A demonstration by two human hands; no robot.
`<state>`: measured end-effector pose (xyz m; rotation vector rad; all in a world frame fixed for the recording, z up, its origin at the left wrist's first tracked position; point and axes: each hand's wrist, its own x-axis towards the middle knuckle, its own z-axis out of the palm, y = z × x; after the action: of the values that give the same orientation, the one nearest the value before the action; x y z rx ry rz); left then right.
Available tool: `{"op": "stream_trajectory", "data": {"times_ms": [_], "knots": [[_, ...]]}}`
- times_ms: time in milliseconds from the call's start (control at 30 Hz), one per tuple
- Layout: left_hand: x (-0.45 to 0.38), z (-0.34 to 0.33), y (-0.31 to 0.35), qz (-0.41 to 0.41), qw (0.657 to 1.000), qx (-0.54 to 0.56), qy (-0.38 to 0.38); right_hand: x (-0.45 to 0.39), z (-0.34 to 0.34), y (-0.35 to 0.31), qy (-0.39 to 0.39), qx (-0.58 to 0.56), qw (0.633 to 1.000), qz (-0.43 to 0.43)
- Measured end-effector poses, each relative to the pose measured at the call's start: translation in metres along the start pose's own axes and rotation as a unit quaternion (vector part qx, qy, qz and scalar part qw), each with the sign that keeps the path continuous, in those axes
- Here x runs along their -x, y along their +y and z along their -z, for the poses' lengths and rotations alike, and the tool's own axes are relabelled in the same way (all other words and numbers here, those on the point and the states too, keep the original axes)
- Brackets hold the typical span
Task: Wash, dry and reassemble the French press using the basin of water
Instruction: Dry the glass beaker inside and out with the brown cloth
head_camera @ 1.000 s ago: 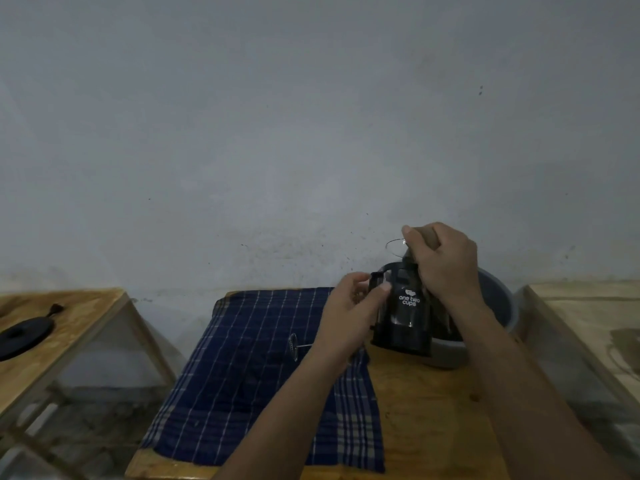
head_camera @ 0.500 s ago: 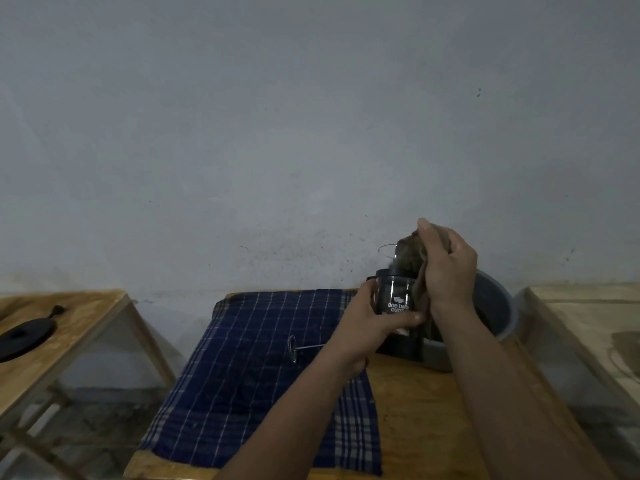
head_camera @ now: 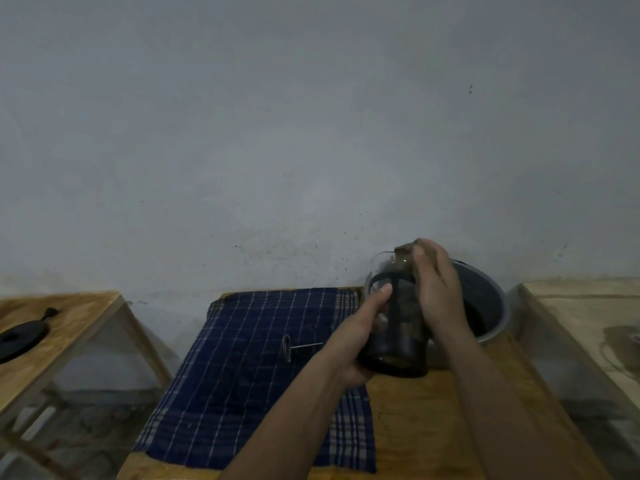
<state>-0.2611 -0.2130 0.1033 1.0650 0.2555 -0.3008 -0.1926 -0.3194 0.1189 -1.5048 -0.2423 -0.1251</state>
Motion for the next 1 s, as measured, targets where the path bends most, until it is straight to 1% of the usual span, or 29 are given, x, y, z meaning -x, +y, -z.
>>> {"op": "stream_trajectory", "data": {"times_ms": [33, 100, 233, 300, 367, 400, 467, 500, 600, 700, 833, 867, 933, 1000], "knots": [[0.0, -0.002, -0.003, 0.002, 1.0, -0.005, -0.011, -0.008, 0.003, -0.004, 0.033, -0.013, 0.999, -0.006], [-0.001, -0.002, -0.002, -0.013, 1.0, 0.003, -0.017, -0.008, 0.001, -0.01, 0.047, -0.024, 0.999, 0.001], [-0.006, 0.005, 0.009, -0.043, 0.999, 0.031, 0.006, 0.031, -0.012, 0.002, -0.016, 0.002, 0.999, 0.04], [-0.008, 0.009, 0.01, -0.039, 0.999, 0.011, 0.015, 0.037, -0.011, 0.011, -0.03, 0.02, 0.999, 0.033], [-0.005, 0.006, 0.008, -0.012, 1.0, -0.026, 0.001, 0.023, -0.004, 0.008, -0.013, 0.001, 1.0, -0.004], [-0.004, 0.003, 0.005, 0.001, 0.999, -0.041, -0.016, 0.013, 0.0, 0.005, 0.009, -0.023, 0.999, -0.025], [-0.003, 0.0, -0.001, 0.013, 0.998, -0.039, -0.047, -0.001, 0.007, -0.004, 0.057, -0.083, 0.994, -0.045], [-0.003, 0.0, -0.001, 0.014, 0.998, -0.024, -0.054, -0.002, 0.006, -0.006, 0.065, -0.088, 0.993, -0.041], [-0.003, 0.004, 0.002, 0.006, 0.998, 0.024, -0.056, 0.015, -0.001, -0.001, 0.04, -0.034, 0.999, 0.014], [-0.006, 0.013, 0.0, 0.009, 0.999, 0.027, -0.035, 0.032, -0.003, 0.01, 0.017, -0.005, 0.999, 0.041], [-0.007, 0.015, -0.013, 0.053, 0.992, 0.043, -0.102, 0.007, 0.009, 0.007, 0.017, 0.046, 0.998, 0.047], [-0.007, 0.015, -0.015, 0.058, 0.991, 0.048, -0.108, 0.001, 0.01, 0.005, 0.018, 0.061, 0.997, 0.052], [-0.006, 0.015, -0.013, 0.067, 0.994, 0.022, -0.084, -0.009, 0.012, 0.002, 0.022, 0.093, 0.993, 0.062], [-0.004, 0.013, -0.007, 0.043, 0.998, -0.051, -0.01, -0.014, 0.013, -0.001, 0.031, 0.146, 0.985, 0.088]]}}
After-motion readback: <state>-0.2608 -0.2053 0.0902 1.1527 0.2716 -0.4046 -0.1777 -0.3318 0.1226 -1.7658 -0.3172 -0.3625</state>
